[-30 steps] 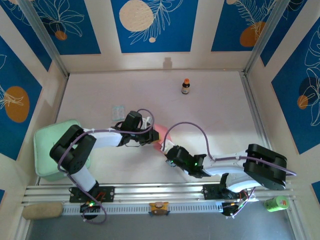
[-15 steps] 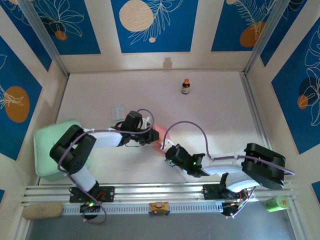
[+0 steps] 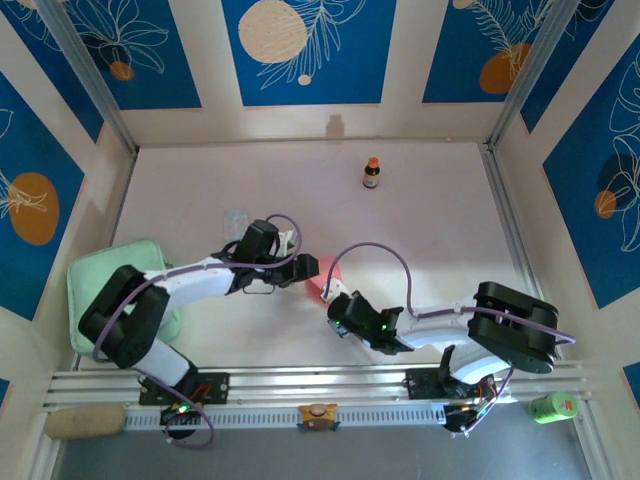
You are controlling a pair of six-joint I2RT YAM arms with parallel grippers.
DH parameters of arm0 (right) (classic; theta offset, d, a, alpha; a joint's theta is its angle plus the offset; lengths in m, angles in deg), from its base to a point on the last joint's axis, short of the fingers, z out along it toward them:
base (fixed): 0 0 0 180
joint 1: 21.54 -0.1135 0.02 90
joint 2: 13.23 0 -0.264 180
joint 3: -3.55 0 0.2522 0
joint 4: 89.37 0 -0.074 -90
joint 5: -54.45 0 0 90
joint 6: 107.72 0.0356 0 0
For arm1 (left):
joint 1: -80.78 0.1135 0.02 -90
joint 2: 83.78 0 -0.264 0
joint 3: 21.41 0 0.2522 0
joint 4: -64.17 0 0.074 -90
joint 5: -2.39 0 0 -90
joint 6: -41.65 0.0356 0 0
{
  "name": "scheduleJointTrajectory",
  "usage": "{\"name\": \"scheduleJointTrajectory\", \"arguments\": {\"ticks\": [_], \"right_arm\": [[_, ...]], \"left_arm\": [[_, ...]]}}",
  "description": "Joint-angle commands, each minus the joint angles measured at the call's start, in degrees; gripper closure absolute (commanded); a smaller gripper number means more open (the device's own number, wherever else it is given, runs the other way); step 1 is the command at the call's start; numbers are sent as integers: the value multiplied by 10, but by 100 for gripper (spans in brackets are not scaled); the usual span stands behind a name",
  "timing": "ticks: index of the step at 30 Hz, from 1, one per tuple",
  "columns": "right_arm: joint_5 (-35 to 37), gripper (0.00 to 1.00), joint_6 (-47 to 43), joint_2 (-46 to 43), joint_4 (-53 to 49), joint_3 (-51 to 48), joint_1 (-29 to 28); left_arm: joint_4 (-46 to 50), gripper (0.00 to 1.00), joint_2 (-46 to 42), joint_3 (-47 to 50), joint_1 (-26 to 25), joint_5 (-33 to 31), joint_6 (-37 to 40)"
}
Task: Fold a paper plane with a square sheet of paper (pick it up from the middle)
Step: Fourth fold the wing at the center of the table.
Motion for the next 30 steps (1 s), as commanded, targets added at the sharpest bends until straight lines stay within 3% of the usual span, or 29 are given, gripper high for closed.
{"name": "scheduleJointTrajectory", "arguments": {"ticks": [1, 8, 13, 20, 30], "right_arm": [[-4, 95, 27, 10, 26, 5, -3], [-25, 95, 59, 3, 57, -14, 6], [-99, 95, 88, -24, 105, -47, 33], [-96, 94, 74, -39, 108, -55, 39], [-82, 93, 39, -43, 110, -49, 30]], "left_arm": [[52, 34, -18, -15, 9, -35, 24], [61, 33, -10, -25, 11, -33, 27], [39, 35, 2, -27, 11, -14, 22], [5, 33, 56, -51, 11, 27, -4], [23, 31, 83, -64, 11, 19, -16]]}}
